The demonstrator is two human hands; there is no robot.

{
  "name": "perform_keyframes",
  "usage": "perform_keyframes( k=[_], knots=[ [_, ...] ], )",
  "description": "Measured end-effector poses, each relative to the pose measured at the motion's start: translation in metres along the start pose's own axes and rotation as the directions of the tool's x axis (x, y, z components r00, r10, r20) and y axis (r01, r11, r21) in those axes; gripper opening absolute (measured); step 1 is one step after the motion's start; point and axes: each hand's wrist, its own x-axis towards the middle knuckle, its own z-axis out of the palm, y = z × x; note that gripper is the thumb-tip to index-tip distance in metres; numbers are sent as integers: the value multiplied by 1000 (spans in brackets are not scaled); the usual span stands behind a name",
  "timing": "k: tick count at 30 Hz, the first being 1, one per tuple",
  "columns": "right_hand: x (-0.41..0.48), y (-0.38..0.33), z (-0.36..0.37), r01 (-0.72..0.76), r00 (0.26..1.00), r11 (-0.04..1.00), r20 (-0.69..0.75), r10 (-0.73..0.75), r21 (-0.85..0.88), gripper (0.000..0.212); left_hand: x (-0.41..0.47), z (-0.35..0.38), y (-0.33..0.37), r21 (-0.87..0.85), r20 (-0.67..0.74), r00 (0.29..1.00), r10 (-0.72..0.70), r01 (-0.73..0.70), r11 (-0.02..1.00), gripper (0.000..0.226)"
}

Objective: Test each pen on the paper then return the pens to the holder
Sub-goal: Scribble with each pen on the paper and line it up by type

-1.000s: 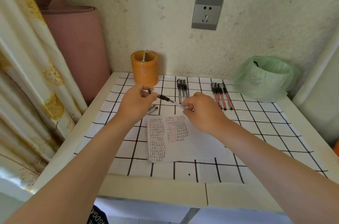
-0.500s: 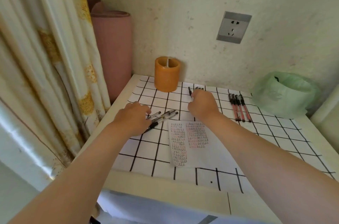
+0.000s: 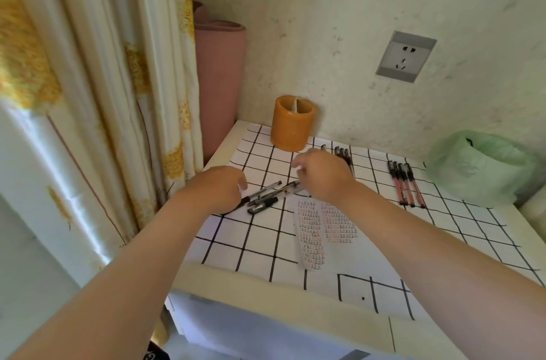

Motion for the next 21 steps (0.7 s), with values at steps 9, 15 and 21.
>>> perform_keyframes(
  k=[9, 15, 21],
  knots=[
    [7, -46, 21, 424, 904, 897, 122, -411, -127, 31, -19, -9, -11, 43, 80, 996, -24, 20, 999, 26],
    [10, -51, 27, 461, 887, 868, 86, -453, -185, 23, -17, -4, -11, 116, -16, 1000, -24, 25, 993, 16],
    [4, -42, 11, 341, 939, 939, -67, -338, 39, 11, -11, -6, -1, -8, -244, 969, 40, -43, 999, 13]
  ],
)
